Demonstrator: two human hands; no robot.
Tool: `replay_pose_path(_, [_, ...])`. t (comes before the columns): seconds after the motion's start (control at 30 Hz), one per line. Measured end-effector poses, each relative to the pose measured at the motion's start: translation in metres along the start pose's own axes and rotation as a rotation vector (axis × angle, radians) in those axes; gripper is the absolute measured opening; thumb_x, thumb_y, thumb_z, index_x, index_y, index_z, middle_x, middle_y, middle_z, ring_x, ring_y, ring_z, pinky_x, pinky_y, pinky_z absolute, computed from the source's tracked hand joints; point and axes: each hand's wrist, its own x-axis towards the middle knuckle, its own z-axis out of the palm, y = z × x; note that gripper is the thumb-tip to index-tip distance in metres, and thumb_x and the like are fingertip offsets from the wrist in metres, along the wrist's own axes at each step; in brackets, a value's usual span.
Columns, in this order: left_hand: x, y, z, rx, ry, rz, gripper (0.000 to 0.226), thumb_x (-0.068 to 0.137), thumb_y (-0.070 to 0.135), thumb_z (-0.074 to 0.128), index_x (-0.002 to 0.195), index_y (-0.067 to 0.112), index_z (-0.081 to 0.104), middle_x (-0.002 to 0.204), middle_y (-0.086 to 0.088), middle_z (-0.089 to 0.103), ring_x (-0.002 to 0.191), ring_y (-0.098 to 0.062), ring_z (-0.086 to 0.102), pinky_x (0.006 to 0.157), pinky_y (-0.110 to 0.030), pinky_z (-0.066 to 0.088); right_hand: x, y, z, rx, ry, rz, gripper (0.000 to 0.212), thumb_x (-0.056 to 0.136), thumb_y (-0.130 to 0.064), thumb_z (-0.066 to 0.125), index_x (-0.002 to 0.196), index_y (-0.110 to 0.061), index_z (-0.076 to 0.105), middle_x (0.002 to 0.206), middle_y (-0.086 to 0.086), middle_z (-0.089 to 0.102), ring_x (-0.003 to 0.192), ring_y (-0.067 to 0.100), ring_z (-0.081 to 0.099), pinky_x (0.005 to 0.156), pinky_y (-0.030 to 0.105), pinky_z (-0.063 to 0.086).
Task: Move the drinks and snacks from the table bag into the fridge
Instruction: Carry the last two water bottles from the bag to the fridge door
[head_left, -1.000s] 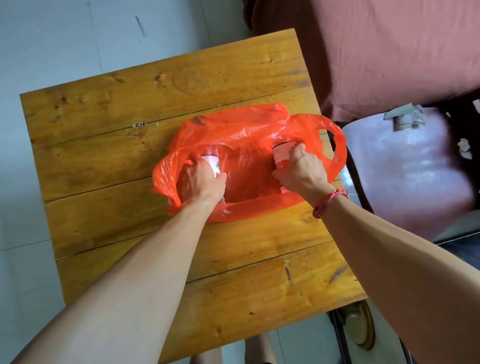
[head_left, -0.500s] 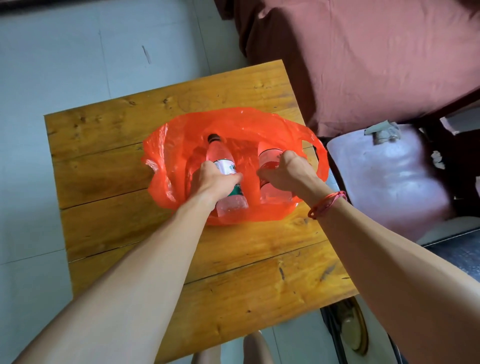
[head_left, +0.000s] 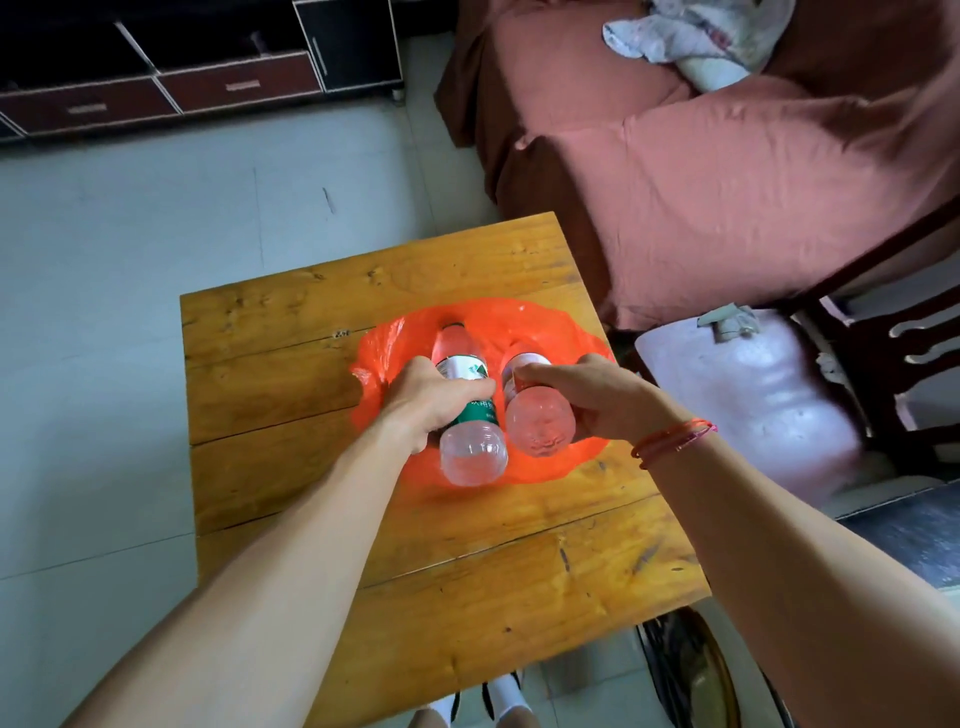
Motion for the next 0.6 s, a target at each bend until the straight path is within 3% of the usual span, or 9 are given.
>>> replay_pose_path(0.13, [-0.034, 0.010, -0.017, -0.020, -0.022, 0.029, 0.063, 0.058, 0.046, 0.086, 0.105, 0.010, 0.064, 0.099, -0.006, 0.069, 0.088, -0.019, 0.067, 0.070, -0.031, 0.054, -0.037, -0.006, -0.006, 0.123, -0.058, -0.026, 0.040, 0.083, -0.031, 0.081, 0.108, -0.002, 0.068, 0.086, 0.013, 0.074, 0.064, 0.024, 0.073, 0.057, 0.040, 0.060])
replay_pose_path(0.23, [-0.064, 0.019, -0.032, -0.048, -0.050, 0.048, 0.075, 0.036, 0.055, 0.085, 0.097, 0.014, 0.069, 0.095, -0.006, 0.074, 0.088, -0.023, 0.070, 0.084, -0.046, 0.058, -0.068, -0.012, -0.014, 0.155, -0.122, -0.035, 0.046, 0.084, -0.036, 0.079, 0.113, -0.002, 0.069, 0.094, 0.016, 0.076, 0.073, 0.026, 0.073, 0.061, 0.040, 0.060])
replay_pose_path(0.3, [-0.086, 0.027, -0.043, -0.060, -0.069, 0.074, 0.066, 0.045, 0.050, 0.089, 0.095, 0.012, 0.070, 0.092, -0.007, 0.074, 0.082, -0.023, 0.072, 0.079, -0.042, 0.060, -0.092, -0.017, -0.019, 0.160, -0.166, -0.054, 0.050, 0.086, -0.036, 0.078, 0.120, -0.001, 0.067, 0.102, 0.017, 0.075, 0.081, 0.028, 0.073, 0.069, 0.043, 0.060])
replay_pose_path(0.4, [-0.118, 0.039, -0.060, -0.087, -0.105, 0.128, 0.043, 0.068, 0.031, 0.087, 0.097, 0.005, 0.069, 0.082, -0.009, 0.074, 0.063, -0.015, 0.072, 0.057, -0.030, 0.058, -0.127, -0.026, -0.028, 0.189, -0.185, -0.107, 0.047, 0.089, -0.029, 0.075, 0.123, 0.001, 0.064, 0.100, 0.016, 0.074, 0.079, 0.026, 0.072, 0.075, 0.043, 0.059])
replay_pose_path(0.5, [-0.149, 0.050, -0.077, -0.068, -0.148, 0.161, 0.049, 0.068, 0.032, 0.087, 0.103, 0.004, 0.068, 0.089, -0.014, 0.075, 0.078, -0.024, 0.074, 0.074, -0.041, 0.060, -0.161, -0.036, -0.034, 0.225, -0.239, -0.142, 0.038, 0.091, -0.027, 0.070, 0.118, -0.001, 0.065, 0.093, 0.012, 0.073, 0.073, 0.022, 0.071, 0.068, 0.036, 0.059])
replay_pose_path(0.6, [-0.179, 0.061, -0.094, -0.078, -0.174, 0.190, 0.052, 0.067, 0.035, 0.087, 0.105, 0.005, 0.067, 0.093, -0.017, 0.075, 0.086, -0.030, 0.073, 0.083, -0.047, 0.059, -0.192, -0.044, -0.039, 0.247, -0.309, -0.205, 0.024, 0.093, -0.031, 0.066, 0.099, -0.009, 0.074, 0.085, 0.006, 0.072, 0.067, 0.016, 0.069, 0.063, 0.031, 0.058])
